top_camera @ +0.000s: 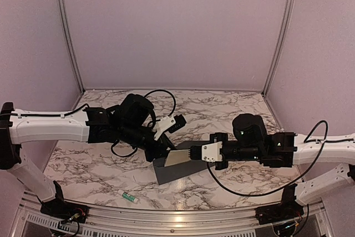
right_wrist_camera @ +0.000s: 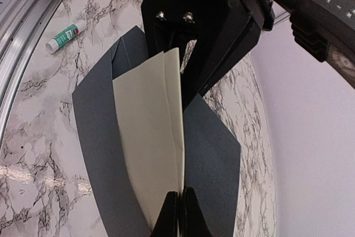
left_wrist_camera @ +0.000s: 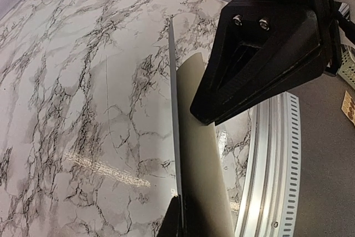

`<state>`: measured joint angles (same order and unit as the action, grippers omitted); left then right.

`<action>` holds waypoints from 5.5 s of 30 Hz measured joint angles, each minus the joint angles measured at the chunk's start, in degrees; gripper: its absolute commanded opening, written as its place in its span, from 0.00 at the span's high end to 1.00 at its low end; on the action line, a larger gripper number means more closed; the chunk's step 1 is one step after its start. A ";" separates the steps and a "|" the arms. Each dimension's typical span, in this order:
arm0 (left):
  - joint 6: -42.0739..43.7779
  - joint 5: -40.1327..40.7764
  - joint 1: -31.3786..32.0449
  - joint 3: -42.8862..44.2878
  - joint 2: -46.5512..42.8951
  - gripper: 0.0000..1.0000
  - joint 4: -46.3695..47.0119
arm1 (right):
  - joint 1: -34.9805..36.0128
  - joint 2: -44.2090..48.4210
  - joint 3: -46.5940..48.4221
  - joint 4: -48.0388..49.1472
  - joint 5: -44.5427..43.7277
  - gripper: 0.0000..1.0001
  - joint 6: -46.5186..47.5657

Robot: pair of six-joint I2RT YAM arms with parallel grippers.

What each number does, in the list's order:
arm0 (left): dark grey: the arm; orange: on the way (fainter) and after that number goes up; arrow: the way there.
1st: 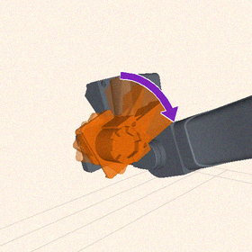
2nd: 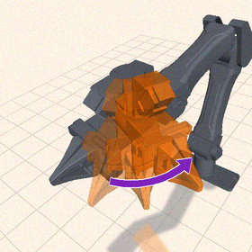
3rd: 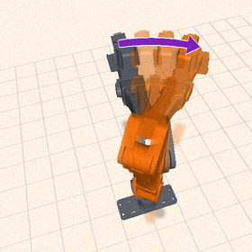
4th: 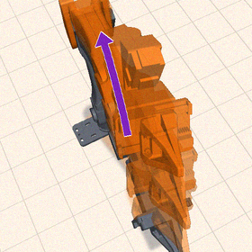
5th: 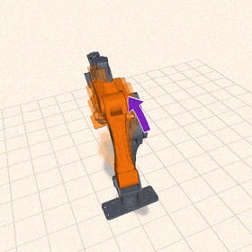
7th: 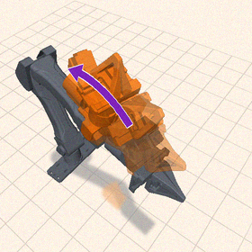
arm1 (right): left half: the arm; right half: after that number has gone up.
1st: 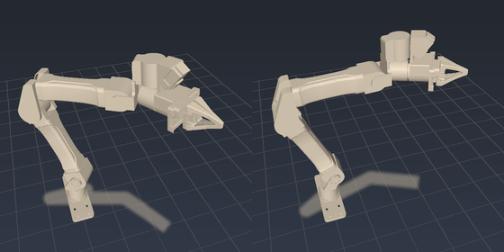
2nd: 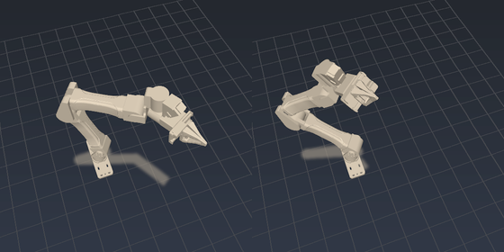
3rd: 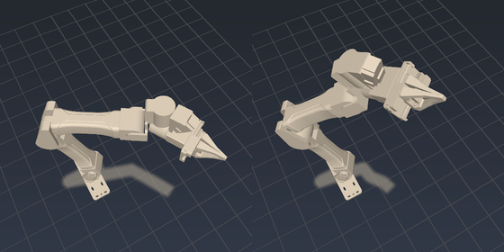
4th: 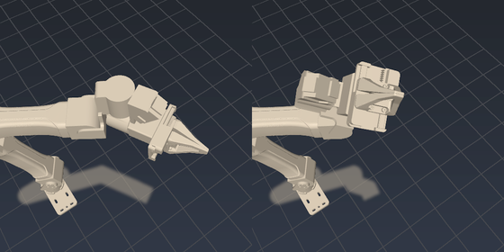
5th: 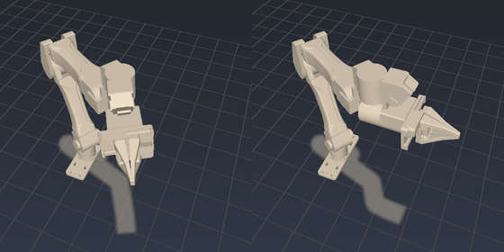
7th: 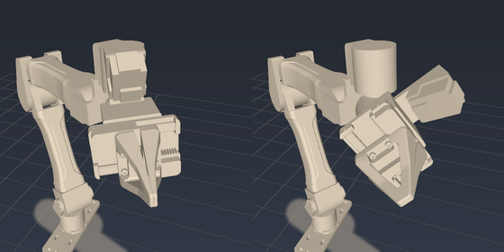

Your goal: Place the letter into the envelope and seal it

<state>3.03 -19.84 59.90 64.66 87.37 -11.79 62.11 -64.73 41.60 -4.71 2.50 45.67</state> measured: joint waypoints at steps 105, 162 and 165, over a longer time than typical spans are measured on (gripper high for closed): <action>-17.29 7.39 -0.02 2.12 5.03 1.00 9.03 | 3.63 7.91 -6.95 12.41 -24.44 0.07 -29.90; -40.39 -2.29 -3.67 -5.86 -14.78 1.00 41.59 | -4.59 11.21 -14.73 53.44 3.72 0.62 -76.98; -41.09 -2.43 -4.13 -6.51 -14.78 1.00 42.51 | -4.63 9.99 -14.38 55.25 4.92 0.68 -76.83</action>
<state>-38.06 -22.26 55.77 58.15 72.60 30.72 57.47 -54.74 27.22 50.54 7.42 -31.16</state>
